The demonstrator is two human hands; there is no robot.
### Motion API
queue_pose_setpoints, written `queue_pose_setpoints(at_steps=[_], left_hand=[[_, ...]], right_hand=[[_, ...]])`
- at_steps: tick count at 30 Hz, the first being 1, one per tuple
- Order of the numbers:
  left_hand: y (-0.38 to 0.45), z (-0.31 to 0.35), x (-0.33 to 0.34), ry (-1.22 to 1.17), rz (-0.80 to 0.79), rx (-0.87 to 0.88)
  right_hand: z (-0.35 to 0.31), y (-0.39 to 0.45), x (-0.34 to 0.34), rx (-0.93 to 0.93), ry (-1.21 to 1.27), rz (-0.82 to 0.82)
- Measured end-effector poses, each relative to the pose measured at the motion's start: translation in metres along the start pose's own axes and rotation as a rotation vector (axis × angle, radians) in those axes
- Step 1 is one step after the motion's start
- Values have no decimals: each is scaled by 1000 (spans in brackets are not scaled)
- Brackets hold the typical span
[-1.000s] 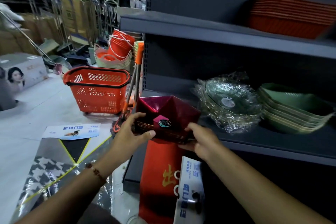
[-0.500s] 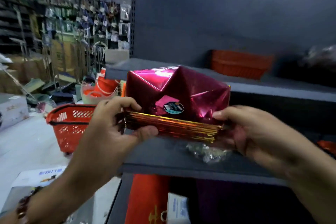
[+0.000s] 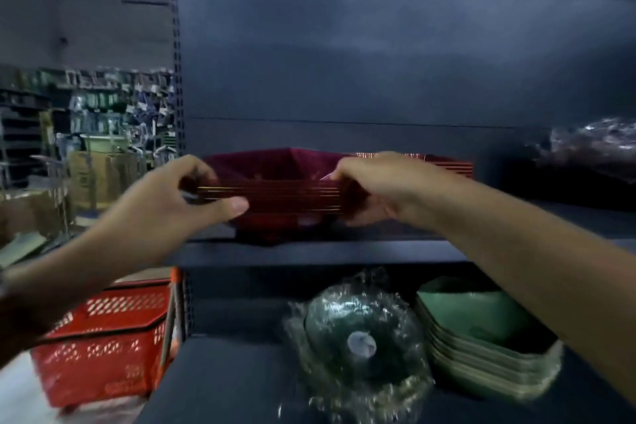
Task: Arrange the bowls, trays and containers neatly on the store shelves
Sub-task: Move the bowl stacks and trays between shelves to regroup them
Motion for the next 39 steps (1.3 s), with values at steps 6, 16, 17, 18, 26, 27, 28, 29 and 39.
queue_pose_setpoints(at_steps=[6,16,17,18,26,27,28,29,39], left_hand=[[65,-48,24,194,22,95],[98,-38,27,143,-289,-186],[101,-37,26,148,-317,-237],[108,-35,25,155,-339,-282],[145,-19,12,13,-480,-362],[142,-18,9,-169,-474,-492],[140,-15,8,-390,-446,-663],[139,-11,10,-581,-409,-818],[154,-5,45,-808,-208,-1115]], right_hand=[[13,50,-18,-496,-745,190],[5,88,-16,-469,-1015,-155],[6,92,-16,-418,-1028,-183],[2,96,-14,-367,-1044,-216],[-57,112,-25,-26,-1003,-206],[-69,102,-41,25,-856,-30],[-76,92,-63,123,-649,217],[-78,85,-86,260,-394,479],[-23,115,-119,930,581,842]])
Point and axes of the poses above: each hand's wrist, its own y-axis towards the middle knuckle, its own x-axis out of the palm, z = x × y, the point moved 2 cm from there along y, towards the middle knuckle
